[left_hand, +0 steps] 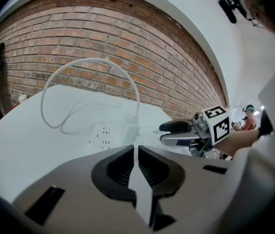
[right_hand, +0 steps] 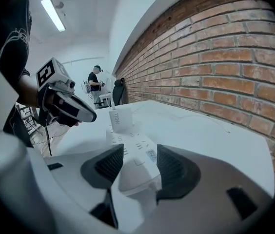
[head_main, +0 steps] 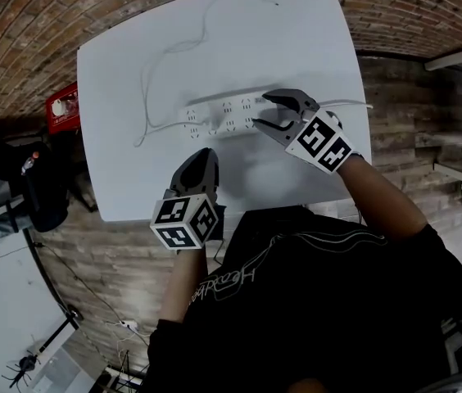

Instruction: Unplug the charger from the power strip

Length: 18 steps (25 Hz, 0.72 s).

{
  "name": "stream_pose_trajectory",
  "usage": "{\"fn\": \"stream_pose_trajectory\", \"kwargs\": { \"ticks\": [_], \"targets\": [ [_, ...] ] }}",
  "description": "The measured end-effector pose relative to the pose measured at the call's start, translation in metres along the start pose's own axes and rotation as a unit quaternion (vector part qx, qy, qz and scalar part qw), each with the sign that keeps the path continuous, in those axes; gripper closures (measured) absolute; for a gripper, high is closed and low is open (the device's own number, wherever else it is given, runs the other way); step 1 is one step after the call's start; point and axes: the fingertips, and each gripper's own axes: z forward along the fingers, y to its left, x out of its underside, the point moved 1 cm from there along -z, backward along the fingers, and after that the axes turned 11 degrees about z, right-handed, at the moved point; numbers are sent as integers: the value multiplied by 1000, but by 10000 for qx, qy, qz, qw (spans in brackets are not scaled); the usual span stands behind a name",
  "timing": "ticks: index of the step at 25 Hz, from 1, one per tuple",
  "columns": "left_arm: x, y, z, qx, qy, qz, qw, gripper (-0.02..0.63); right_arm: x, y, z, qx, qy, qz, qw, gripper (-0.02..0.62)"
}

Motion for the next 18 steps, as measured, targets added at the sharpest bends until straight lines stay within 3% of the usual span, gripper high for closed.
{"fn": "stream_pose_trajectory", "kwargs": {
  "ticks": [8, 15, 18],
  "targets": [
    [-15, 14, 7, -350, -420, 29, 9985, 596, 7, -1, 7, 103, 130, -111, 9998, 416],
    [-23, 11, 18, -417, -598, 199, 9971, 409, 8, 0, 5, 70, -36, -88, 9999, 416],
    [-29, 11, 25, -556, -636, 305, 9960, 370, 8, 0, 5, 55, -131, -88, 9999, 416]
  ]
}}
